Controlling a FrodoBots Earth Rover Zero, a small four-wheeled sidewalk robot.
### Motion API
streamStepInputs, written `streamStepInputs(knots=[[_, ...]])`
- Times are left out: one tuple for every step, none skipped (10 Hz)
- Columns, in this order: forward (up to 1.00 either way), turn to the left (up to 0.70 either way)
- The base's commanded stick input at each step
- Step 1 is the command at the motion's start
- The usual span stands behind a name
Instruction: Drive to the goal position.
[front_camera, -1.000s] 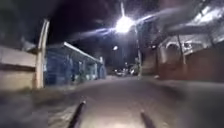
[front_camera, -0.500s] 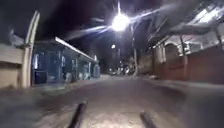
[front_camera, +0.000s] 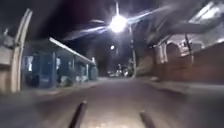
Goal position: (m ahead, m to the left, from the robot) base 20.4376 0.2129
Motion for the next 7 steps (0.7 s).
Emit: streamStepInputs(knots=[[1.00, 0.01], [1.00, 0.01], [1.00, 0.01], [1.00, 0.01], [1.00, 0.01], [1.00, 0.01], [1.00, 0.01]])
